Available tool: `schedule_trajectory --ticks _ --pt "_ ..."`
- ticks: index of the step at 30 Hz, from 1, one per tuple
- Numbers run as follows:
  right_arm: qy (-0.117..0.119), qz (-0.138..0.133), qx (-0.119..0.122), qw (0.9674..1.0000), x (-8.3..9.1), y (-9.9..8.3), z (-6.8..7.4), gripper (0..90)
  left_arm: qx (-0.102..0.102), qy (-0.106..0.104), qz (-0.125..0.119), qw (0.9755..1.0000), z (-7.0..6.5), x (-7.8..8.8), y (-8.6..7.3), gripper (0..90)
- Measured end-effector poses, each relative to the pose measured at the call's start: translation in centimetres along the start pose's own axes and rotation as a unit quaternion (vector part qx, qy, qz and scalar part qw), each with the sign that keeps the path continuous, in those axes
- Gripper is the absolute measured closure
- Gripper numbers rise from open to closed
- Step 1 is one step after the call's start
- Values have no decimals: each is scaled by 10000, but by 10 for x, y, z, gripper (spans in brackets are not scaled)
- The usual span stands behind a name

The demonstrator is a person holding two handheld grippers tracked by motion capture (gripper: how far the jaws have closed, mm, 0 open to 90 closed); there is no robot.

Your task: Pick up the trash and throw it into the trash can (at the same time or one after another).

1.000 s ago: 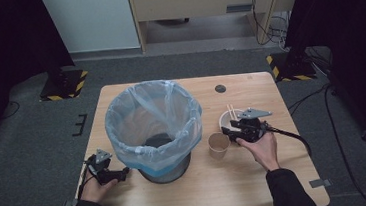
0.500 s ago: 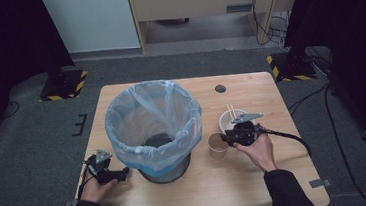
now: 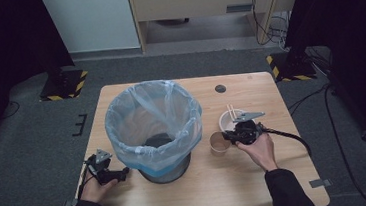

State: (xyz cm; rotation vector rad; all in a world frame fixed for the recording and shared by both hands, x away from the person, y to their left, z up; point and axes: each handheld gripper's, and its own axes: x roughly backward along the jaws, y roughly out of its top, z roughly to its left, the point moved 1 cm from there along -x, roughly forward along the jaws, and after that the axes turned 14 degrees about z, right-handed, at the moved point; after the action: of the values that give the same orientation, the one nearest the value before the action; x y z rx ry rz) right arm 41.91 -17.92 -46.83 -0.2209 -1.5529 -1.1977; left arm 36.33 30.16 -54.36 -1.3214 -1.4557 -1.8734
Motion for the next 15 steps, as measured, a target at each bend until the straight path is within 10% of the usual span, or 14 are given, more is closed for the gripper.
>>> schedule_trajectory --ticks 15 --pt "90 -1240 -510 9909 50 5 -19 841 0 0 1 10000 0 0 0 0"
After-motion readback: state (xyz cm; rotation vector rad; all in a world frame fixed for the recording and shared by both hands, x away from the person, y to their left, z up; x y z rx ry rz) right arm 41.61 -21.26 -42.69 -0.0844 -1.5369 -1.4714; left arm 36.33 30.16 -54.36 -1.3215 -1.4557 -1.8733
